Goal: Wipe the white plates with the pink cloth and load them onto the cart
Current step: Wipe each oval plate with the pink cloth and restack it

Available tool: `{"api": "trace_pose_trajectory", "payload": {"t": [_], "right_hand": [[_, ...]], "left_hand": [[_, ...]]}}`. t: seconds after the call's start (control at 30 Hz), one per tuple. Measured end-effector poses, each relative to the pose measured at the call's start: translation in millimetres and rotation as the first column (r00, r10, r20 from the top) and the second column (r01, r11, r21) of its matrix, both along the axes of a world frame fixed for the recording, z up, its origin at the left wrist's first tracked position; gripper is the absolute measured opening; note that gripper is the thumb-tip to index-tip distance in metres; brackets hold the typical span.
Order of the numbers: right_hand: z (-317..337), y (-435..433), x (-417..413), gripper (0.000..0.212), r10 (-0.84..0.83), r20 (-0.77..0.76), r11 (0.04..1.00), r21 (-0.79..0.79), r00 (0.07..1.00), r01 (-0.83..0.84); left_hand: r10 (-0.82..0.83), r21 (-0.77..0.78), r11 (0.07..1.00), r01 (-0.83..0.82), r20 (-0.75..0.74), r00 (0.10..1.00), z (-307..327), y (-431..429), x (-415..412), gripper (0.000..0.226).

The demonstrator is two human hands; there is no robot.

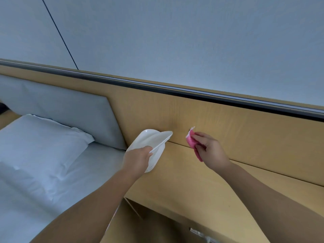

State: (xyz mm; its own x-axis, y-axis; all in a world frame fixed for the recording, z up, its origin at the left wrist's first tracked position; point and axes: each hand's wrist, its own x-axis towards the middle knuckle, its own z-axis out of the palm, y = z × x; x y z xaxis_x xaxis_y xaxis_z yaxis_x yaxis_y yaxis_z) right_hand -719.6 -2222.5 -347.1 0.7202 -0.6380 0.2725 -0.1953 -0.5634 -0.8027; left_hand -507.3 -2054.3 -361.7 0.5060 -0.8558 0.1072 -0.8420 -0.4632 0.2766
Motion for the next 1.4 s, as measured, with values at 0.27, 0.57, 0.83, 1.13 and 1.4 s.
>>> {"api": "trace_pose_trajectory", "payload": {"t": [0.27,0.57,0.83,1.13,1.4], "right_hand": [[-16.1,14.9,2.7,0.036,-0.104,-0.017,0.988,0.117,0.994,0.105],[-31.8,19.9,-2.6,0.046,-0.199,-0.083,0.972,0.109,0.977,0.207],[-26.9,15.6,-47.0,0.049,-0.286,-0.101,0.948,0.112,0.953,0.297],[-7.4,12.6,-193.6,0.032,-0.598,-0.106,0.781,0.145,0.794,0.608],[8.3,17.1,-366.2,0.031,-0.768,-0.112,0.623,0.102,0.631,0.776]], "left_hand": [[-0.054,0.197,0.978,0.061,-0.043,0.998,-45.1,-5.0,25.4,0.016],[-0.163,0.41,0.898,0.16,-0.028,0.986,-76.6,-9.1,45.6,0.017],[-0.262,0.137,0.953,0.269,-0.065,0.963,-53.2,-52.6,-2.2,0.022],[-0.534,0.062,0.841,0.538,-0.072,0.843,-33.1,-135.8,-148.6,0.027],[-0.685,0.034,0.723,0.691,-0.104,0.721,-32.9,-185.6,-325.0,0.029]]}}
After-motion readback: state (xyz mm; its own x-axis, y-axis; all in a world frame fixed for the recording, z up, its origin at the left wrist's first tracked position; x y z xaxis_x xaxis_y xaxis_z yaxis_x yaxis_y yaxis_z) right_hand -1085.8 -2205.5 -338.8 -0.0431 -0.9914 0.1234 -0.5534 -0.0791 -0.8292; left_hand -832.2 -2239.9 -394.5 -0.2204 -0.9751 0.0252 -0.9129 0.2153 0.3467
